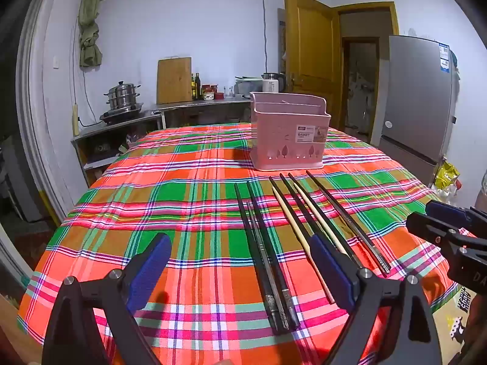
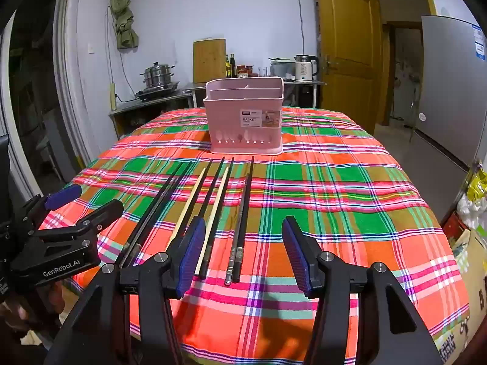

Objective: Organize utensils

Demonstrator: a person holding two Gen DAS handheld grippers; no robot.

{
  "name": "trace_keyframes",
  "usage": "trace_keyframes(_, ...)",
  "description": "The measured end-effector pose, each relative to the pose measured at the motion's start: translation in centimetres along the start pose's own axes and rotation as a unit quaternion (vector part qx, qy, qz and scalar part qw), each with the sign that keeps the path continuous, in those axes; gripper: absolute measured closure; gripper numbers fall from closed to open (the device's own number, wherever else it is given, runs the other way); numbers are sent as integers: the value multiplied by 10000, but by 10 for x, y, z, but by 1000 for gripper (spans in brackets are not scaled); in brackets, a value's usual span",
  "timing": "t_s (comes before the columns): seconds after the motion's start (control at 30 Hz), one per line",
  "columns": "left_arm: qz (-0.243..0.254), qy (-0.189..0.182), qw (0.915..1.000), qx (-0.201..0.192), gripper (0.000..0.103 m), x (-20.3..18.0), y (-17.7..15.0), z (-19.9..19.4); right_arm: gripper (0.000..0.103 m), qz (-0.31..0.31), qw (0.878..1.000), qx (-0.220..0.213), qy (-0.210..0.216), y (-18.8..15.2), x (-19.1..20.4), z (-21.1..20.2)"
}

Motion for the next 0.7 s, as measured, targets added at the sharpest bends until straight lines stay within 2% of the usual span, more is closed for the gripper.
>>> trace_keyframes(0.7, 21, -21, 10000, 20, 10, 0, 0, -1, 50, 9, 10000, -6, 5, 0, 0, 0)
Point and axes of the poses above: each gripper's, at about its wrist camera, not at the fingertips, and z roughly the way its jaws point, x to its left, y to its top, the point moved 5 cm from there along z, roughly the way its jaws point, and after that the axes turned 11 degrees about -y, right-handed, at the moved point
